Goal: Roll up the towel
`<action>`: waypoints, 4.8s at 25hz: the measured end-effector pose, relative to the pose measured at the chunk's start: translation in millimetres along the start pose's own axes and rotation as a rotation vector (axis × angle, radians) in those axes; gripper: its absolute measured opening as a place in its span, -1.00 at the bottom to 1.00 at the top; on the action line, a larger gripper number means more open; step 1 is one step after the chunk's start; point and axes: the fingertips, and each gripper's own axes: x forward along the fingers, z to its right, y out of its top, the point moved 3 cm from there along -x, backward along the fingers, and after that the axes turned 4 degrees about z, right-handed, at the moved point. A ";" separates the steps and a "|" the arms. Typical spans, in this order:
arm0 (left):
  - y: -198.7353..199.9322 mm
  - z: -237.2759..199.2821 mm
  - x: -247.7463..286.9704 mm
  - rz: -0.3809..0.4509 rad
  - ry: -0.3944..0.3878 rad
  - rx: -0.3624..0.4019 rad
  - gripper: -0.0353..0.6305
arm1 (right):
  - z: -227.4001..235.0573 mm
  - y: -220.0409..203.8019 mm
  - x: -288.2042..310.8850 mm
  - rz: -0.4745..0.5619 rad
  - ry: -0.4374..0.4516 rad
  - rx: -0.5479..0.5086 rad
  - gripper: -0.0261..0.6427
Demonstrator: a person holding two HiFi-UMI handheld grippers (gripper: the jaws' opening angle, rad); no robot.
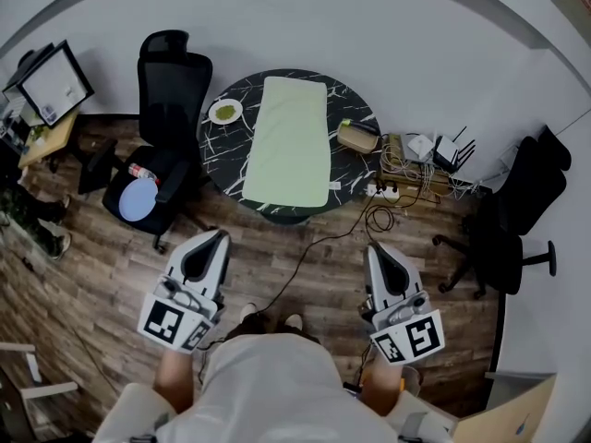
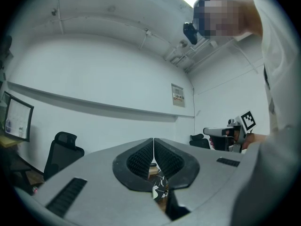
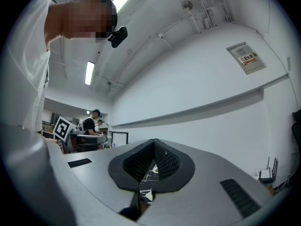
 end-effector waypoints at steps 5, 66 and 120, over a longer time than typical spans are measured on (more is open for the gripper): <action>-11.1 6.7 17.7 -0.015 0.017 0.007 -0.88 | 28.2 -9.1 -1.9 0.007 0.017 0.037 -0.94; -465.6 -220.1 153.4 -1.201 0.303 -0.454 -0.67 | 183.9 -485.1 140.4 -1.155 -0.297 0.533 -0.74; -399.4 -247.2 208.2 -0.914 0.329 -0.662 -0.78 | 224.7 -412.8 198.5 -0.849 -0.410 0.774 -0.87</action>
